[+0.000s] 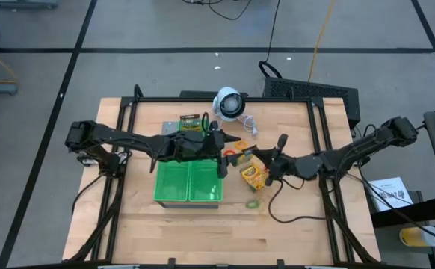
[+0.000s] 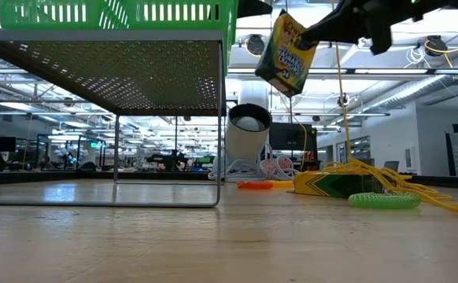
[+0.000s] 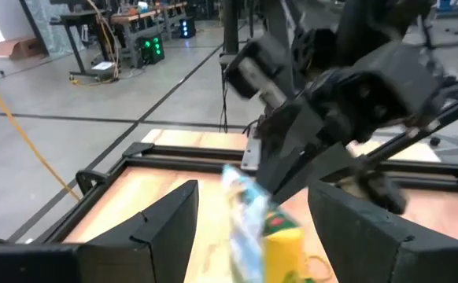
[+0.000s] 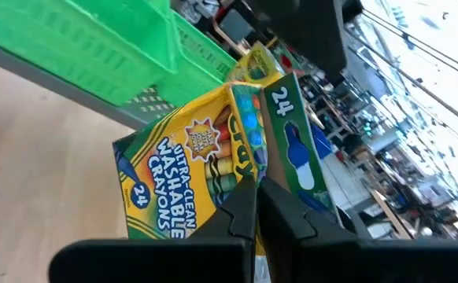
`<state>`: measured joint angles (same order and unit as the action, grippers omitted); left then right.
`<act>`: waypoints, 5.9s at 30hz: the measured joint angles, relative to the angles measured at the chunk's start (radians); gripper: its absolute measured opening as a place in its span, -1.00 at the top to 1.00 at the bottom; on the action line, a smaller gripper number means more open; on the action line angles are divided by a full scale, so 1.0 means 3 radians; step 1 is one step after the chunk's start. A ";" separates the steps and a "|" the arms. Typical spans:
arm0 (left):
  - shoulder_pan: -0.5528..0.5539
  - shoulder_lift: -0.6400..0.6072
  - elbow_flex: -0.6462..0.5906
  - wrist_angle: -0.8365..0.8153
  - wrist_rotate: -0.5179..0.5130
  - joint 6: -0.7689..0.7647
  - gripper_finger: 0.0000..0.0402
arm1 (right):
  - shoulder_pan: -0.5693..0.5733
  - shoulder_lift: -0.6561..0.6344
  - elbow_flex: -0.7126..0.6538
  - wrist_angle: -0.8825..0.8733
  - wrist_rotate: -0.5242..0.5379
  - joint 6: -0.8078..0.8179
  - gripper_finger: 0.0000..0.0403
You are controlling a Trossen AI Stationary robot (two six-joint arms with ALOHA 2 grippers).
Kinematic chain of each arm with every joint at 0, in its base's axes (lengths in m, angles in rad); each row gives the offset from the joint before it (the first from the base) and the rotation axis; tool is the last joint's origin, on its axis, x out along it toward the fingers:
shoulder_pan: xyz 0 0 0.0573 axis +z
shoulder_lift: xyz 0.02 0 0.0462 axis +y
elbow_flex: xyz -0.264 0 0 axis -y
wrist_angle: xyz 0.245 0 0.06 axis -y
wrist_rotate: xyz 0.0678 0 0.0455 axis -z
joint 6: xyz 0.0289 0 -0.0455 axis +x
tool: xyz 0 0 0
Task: Pick & Place Office Desk Supplies
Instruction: Put the crayon box into the top green basket on the shelf
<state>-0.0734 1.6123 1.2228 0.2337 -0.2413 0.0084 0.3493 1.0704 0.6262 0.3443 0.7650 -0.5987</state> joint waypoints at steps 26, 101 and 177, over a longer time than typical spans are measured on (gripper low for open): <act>0.0136 -0.0001 0.0001 -0.0074 0.0036 -0.0157 0.28 | -0.0076 0.0261 0.0000 0.0708 -0.0020 -0.0415 1.00; 0.0841 -0.2397 -0.2075 0.0684 0.0814 -0.0321 1.00 | 0.0238 -0.0486 0.0000 -0.0071 -0.0198 0.0997 0.36; 0.0541 -0.2624 -0.2353 0.0670 0.0367 0.0026 1.00 | 0.0238 -0.0485 -0.0001 -0.0077 -0.0198 0.1007 0.36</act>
<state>0.0890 0.8249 0.5171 0.4345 -0.1312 0.0163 0.4206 0.9249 0.6258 0.3211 0.7055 -0.2966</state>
